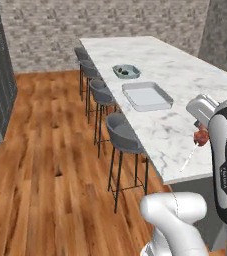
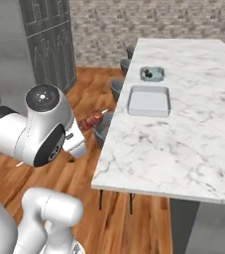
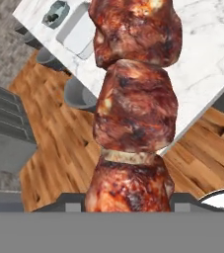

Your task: Place the cold items (mushroom and squash) from the fridge in one tupperware on the dining counter. Place the warm items (kebab skewer and hot dog) in the stove area in another tupperware.

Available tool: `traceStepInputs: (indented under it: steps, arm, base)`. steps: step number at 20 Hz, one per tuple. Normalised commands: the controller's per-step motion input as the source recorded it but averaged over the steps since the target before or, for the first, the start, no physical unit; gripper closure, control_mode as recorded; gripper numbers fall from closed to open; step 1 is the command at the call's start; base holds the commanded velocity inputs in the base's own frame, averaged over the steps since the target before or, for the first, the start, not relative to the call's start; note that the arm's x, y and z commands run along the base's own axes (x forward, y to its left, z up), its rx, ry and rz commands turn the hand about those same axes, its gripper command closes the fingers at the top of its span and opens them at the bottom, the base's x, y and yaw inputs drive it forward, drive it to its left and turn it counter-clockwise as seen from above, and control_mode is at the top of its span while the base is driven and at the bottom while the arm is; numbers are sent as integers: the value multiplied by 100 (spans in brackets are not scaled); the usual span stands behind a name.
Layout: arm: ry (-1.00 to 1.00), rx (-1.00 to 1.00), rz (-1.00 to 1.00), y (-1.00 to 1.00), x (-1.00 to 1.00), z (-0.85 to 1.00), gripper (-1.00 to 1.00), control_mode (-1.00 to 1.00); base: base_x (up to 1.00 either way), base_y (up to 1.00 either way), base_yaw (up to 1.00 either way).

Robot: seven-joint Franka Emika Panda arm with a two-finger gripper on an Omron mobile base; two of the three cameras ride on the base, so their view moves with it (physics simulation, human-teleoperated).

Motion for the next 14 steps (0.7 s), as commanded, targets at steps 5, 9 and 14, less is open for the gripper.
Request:
traceStepInputs:
  steps: [5,9,14]
  arm:
    - [0,0,0,0,0,0,100,100]
    - [0,0,0,0,0,0,100,100]
    - [0,0,0,0,0,0,100,100]
  base:
    - [75,100,-21]
    - [64,94,-30]
    - [41,77,-48]
